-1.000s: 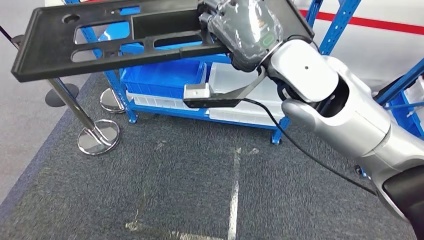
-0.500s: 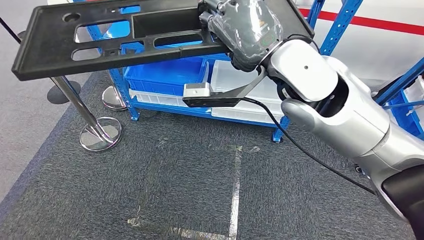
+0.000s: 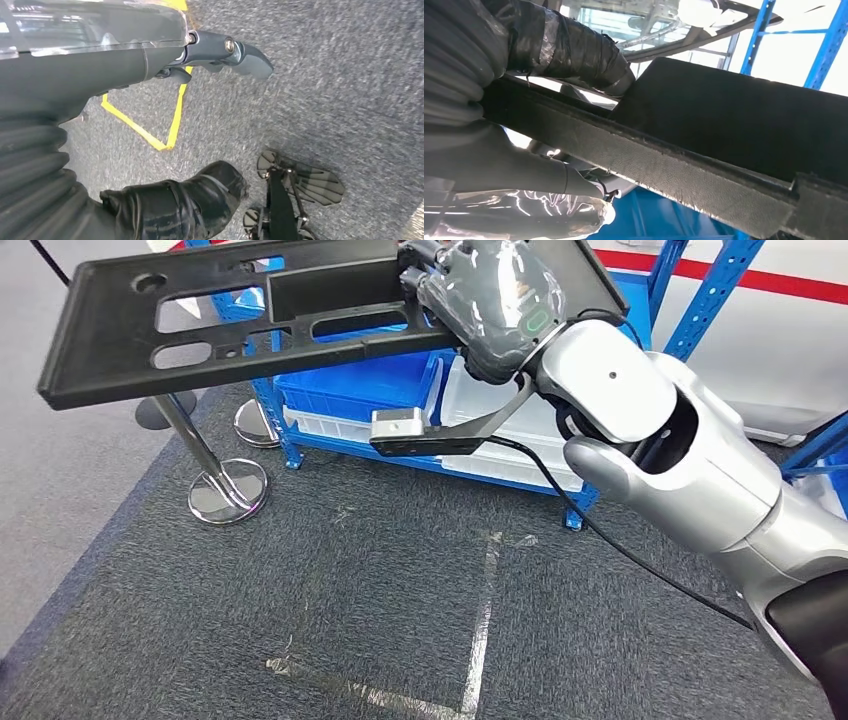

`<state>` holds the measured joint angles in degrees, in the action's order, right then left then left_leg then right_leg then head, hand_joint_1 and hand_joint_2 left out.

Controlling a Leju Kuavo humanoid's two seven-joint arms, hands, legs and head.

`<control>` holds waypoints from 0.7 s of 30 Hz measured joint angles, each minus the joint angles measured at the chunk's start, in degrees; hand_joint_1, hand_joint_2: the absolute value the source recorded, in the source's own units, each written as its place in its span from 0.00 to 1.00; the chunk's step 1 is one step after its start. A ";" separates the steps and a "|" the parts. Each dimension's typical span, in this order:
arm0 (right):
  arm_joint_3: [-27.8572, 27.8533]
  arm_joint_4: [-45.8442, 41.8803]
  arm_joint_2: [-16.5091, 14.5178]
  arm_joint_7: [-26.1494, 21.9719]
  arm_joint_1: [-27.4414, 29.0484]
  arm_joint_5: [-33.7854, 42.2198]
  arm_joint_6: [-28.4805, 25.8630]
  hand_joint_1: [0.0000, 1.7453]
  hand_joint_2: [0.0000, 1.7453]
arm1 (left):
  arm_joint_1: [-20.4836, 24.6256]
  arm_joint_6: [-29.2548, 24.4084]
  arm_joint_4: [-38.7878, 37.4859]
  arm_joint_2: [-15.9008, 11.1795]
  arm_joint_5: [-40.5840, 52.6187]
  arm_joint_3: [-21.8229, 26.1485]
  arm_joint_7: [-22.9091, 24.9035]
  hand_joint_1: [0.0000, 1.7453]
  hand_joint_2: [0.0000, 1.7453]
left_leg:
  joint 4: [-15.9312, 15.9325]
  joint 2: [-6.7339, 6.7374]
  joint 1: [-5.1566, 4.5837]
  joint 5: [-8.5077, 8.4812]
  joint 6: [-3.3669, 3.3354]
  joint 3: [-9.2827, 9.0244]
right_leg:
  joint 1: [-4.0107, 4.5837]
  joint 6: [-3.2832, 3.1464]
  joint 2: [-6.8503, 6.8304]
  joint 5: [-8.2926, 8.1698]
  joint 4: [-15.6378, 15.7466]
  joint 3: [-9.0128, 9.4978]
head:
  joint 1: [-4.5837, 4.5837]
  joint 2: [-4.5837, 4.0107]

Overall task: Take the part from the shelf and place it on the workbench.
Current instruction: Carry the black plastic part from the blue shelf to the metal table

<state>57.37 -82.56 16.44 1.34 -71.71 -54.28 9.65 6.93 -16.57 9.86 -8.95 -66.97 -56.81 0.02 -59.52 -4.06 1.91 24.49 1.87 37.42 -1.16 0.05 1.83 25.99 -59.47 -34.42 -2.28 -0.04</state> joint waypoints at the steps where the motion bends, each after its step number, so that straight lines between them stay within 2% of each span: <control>1: 0.04 0.11 -0.02 -0.06 -0.06 0.09 0.09 1.00 1.00 | -0.04 -0.01 0.00 -0.04 -0.01 -0.01 0.08 0.00 1.00 | -1.69 0.96 -0.07 1.03 0.19 0.82 | -0.01 -0.34 -0.56 -0.11 0.15 0.06 | -0.18 0.00; 3: 0.05 0.33 -0.02 -0.10 -0.14 0.26 0.34 1.00 1.00 | -0.02 0.00 0.00 -0.16 -0.03 -0.02 0.23 0.00 1.00 | -8.26 3.00 -0.22 4.31 0.44 3.83 | 0.32 -0.86 -1.64 -0.11 0.20 0.10 | -0.50 0.00; 4: 0.07 0.46 -0.02 -0.11 -0.16 0.28 0.43 1.00 1.00 | 0.00 0.04 0.00 -0.21 -0.08 -0.02 0.25 0.00 1.00 | -11.93 3.34 -0.24 5.72 0.48 5.50 | 0.55 -1.03 -2.19 -0.05 0.17 0.10 | -0.54 0.00; 5: 0.09 0.63 -0.04 -0.13 -0.17 0.28 0.53 1.00 1.00 | -0.01 0.09 0.00 -0.25 -0.15 -0.02 0.19 0.00 1.00 | -14.46 3.45 -0.27 6.35 0.42 6.67 | 0.78 -1.15 -2.79 0.02 0.13 0.11 | -0.53 0.00; 6: 0.11 0.86 -0.09 -0.14 -0.22 0.25 0.62 1.00 1.00 | -0.04 0.13 0.00 -0.26 -0.23 -0.02 0.10 0.00 1.00 | -15.31 3.50 -0.31 6.14 0.29 7.05 | 0.99 -1.26 -3.31 0.09 0.07 0.12 | -0.54 0.00; 7: 0.13 1.17 -0.20 -0.13 -0.37 0.16 0.77 1.00 1.00 | -0.06 0.15 0.00 -0.26 -0.31 -0.02 -0.02 0.00 1.00 | -13.80 3.66 -0.42 4.91 0.03 6.25 | 1.20 -1.38 -3.86 0.17 0.01 0.15 | -0.52 0.00; 8: 0.13 1.57 -0.36 -0.12 -0.68 0.02 0.98 1.00 1.00 | -0.06 0.11 0.00 -0.26 -0.34 -0.02 -0.17 0.00 1.00 | -10.52 4.08 -0.61 3.06 -0.36 4.54 | 1.40 -1.49 -4.39 0.28 -0.07 0.19 | -0.53 0.00; 10: 0.13 2.63 -0.69 -0.10 -1.76 -0.30 1.40 1.00 1.00 | 0.02 0.00 0.00 -0.34 -0.39 -0.02 -0.46 0.00 1.00 | -3.26 6.66 -1.52 0.60 -1.54 0.81 | 1.84 -1.54 -5.40 0.49 -0.20 0.24 | -0.50 0.00; 11: 0.13 3.31 -0.78 -0.10 -2.36 -0.39 1.51 1.00 1.00 | 0.08 -0.04 0.00 -0.37 -0.42 -0.02 -0.56 0.00 1.00 | -1.10 7.68 -2.02 0.13 -2.07 -0.24 | 2.01 -1.48 -5.89 0.56 -0.23 0.24 | -0.51 0.00; 12: 0.14 4.08 -0.86 -0.10 -2.86 -0.42 1.53 1.00 1.00 | 0.12 -0.06 0.00 -0.40 -0.47 -0.02 -0.61 0.00 1.00 | -0.21 8.27 -2.44 0.18 -2.48 -0.57 | 2.15 -1.37 -6.47 0.59 -0.23 0.25 | -0.47 0.00; 14: 0.14 5.77 -1.01 -0.12 -3.53 -0.43 1.48 1.00 1.00 | 0.13 -0.08 0.00 -0.37 -0.58 -0.02 -0.53 0.00 1.00 | 0.28 7.25 -2.51 -0.23 -2.96 -0.61 | 2.33 -1.11 -7.67 0.72 -0.15 0.32 | -0.46 0.00; 15: 0.14 6.56 -1.08 -0.14 -3.78 -0.43 1.44 1.00 1.00 | 0.05 -0.10 0.00 -0.32 -0.63 -0.02 -0.41 0.00 1.00 | 0.62 6.70 -2.30 -0.48 -3.17 -0.72 | 2.28 -0.88 -7.55 0.97 -0.30 0.31 | -0.43 0.00; 17: 0.14 7.85 -1.16 -0.22 -4.45 -0.42 1.37 1.00 1.00 | -0.06 -0.18 0.00 -0.21 -0.74 -0.02 -0.03 0.00 1.00 | 1.34 5.64 -1.73 -0.98 -3.62 -1.00 | 2.00 -0.33 -5.16 3.07 -3.31 -0.95 | -0.31 0.00; 18: 0.14 8.49 -1.16 -0.24 -4.69 -0.42 1.33 1.00 1.00 | -0.09 -0.24 0.00 -0.16 -0.80 -0.02 0.12 0.00 1.00 | 1.48 5.09 -1.59 -1.10 -3.71 -0.99 | 1.69 -0.06 -3.54 4.72 -6.57 -2.39 | -0.25 0.00; 19: 0.15 9.07 -1.18 -0.26 -4.83 -0.42 1.28 1.00 1.00 | -0.04 -0.31 0.00 -0.11 -0.87 -0.02 0.24 0.00 1.00 | 1.51 4.48 -1.48 -1.18 -3.81 -0.94 | 1.48 0.16 -2.49 6.41 -10.45 -4.19 | -0.19 0.00; 20: 0.17 9.65 -1.19 -0.27 -4.80 -0.42 1.24 1.00 1.00 | 0.01 -0.37 0.00 -0.06 -0.94 -0.01 0.29 0.00 1.00 | 1.46 3.77 -1.39 -1.21 -3.84 -0.89 | 1.26 0.36 -2.12 7.41 -13.85 -5.87 | -0.16 0.00; 21: 0.19 10.16 -1.20 -0.26 -4.71 -0.43 1.21 1.00 1.00 | 0.03 -0.43 0.00 -0.01 -0.98 -0.01 0.33 0.00 1.00 | 1.37 3.01 -1.31 -1.22 -3.83 -0.86 | 1.05 0.54 -2.01 7.44 -15.69 -6.88 | -0.17 0.00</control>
<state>57.57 -72.40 15.24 1.09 -76.42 -54.71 10.86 6.96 -16.99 9.86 -8.95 -67.95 -56.82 0.36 -58.15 -1.05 0.61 23.27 -1.96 36.55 -0.11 0.59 -0.18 33.43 -75.15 -41.30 -2.46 -0.04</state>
